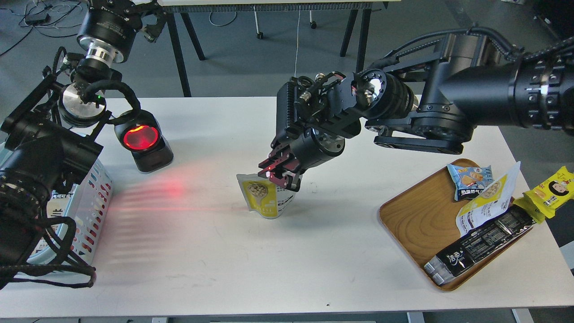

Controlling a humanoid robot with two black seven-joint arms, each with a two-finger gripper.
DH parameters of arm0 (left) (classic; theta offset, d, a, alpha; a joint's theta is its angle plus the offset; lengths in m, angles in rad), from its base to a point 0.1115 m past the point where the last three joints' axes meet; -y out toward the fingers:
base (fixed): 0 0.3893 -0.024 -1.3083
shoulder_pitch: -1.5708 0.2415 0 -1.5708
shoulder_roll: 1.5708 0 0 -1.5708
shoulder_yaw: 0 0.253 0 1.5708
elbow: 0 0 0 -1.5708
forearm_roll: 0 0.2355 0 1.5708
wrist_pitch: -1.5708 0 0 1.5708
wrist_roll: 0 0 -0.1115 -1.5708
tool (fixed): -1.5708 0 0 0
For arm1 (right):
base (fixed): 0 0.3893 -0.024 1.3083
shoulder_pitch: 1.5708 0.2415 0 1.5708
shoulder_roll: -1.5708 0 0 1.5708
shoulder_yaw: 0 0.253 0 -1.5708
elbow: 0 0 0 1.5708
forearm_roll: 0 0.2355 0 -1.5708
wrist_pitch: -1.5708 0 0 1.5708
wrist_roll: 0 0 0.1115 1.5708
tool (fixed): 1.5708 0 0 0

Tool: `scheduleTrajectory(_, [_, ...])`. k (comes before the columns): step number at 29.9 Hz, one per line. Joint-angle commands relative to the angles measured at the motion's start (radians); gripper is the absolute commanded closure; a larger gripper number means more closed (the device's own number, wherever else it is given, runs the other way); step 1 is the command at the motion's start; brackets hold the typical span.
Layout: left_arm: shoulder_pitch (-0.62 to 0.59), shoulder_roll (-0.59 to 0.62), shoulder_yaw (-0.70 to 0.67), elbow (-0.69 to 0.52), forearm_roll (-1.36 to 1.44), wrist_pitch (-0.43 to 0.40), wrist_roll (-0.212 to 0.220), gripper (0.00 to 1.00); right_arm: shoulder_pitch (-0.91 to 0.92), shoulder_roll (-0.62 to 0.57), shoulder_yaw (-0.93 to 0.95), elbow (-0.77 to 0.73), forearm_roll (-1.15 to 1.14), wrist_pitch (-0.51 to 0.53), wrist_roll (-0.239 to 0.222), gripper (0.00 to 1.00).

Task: Scan snack and place in basket
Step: 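Release the pouch on the table and raise the right gripper away, then reach the left gripper to the yellow pouch and grasp it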

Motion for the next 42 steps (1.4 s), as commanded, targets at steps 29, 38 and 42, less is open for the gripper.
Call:
scheduleTrajectory(29, [-0.181, 0.337, 0.331, -0.406, 0.627, -0.016, 0.068, 0.01, -0.278, -0.847, 0.422, 0.008, 0.914, 0.073, 0.000, 0.02])
scheduleTrajectory(38, [-0.229, 0.389, 0.339, -0.734, 1.055, -0.016, 0.075, 0.01, -0.448, -0.732, 0.512, -0.256, 1.515, 0.108, 0.000, 0.02])
scheduleTrajectory(42, [-0.222, 0.388, 0.341, -0.880, 1.308, -0.016, 0.078, 0.01, -0.533, -0.685, 0.596, -0.403, 1.660, 0.214, 0.000, 0.02])
